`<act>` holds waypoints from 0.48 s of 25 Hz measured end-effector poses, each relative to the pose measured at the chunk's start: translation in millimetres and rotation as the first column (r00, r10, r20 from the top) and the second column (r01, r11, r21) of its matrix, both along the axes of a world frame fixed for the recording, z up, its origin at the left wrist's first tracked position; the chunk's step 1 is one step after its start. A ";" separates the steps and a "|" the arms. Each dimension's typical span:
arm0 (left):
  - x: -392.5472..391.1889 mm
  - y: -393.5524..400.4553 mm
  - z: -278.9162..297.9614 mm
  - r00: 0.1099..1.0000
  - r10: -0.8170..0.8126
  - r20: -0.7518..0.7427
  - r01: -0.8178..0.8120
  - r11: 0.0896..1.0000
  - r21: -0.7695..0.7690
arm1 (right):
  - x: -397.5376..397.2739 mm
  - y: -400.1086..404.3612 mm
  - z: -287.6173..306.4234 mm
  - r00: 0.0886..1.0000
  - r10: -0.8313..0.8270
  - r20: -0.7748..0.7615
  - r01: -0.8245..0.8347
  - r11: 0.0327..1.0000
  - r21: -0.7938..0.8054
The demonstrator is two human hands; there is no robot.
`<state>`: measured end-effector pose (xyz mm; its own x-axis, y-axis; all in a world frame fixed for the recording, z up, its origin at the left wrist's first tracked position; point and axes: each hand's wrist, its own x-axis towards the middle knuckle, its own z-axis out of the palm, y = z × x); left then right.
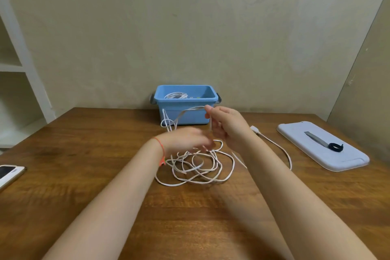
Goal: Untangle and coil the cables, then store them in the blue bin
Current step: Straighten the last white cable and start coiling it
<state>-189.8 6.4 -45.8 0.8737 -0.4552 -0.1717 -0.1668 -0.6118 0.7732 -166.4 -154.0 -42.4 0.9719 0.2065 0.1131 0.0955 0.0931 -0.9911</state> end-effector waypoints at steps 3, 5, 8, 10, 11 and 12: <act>21.3 15.7 -35.0 0.942 0.214 0.260 -0.284 0.919 0.274 | 0.2 -13.0 11.8 0.997 -0.029 -0.076 0.051 0.951 0.306; 33.4 50.0 -49.5 0.706 0.609 0.362 -0.675 0.733 0.084 | 7.9 -32.4 19.4 0.960 -0.230 -0.159 0.277 0.860 0.428; 38.6 78.1 -50.2 0.453 0.836 0.308 -0.861 0.501 -0.092 | 15.3 -52.6 18.7 0.907 -0.365 -0.212 0.421 0.820 0.388; 34.0 53.4 -34.5 0.590 0.777 0.218 -0.748 0.628 -0.213 | 11.0 -44.5 13.6 0.945 -0.236 -0.226 0.295 0.913 0.283; 27.1 34.7 -26.0 0.678 0.714 0.178 -0.655 0.696 -0.295 | 6.0 -35.6 9.7 0.963 -0.140 -0.230 0.190 0.958 0.215; 18.5 16.7 -16.8 0.749 0.639 0.173 -0.560 0.751 -0.350 | 0.9 -26.7 5.8 0.973 -0.045 -0.225 0.079 0.987 0.143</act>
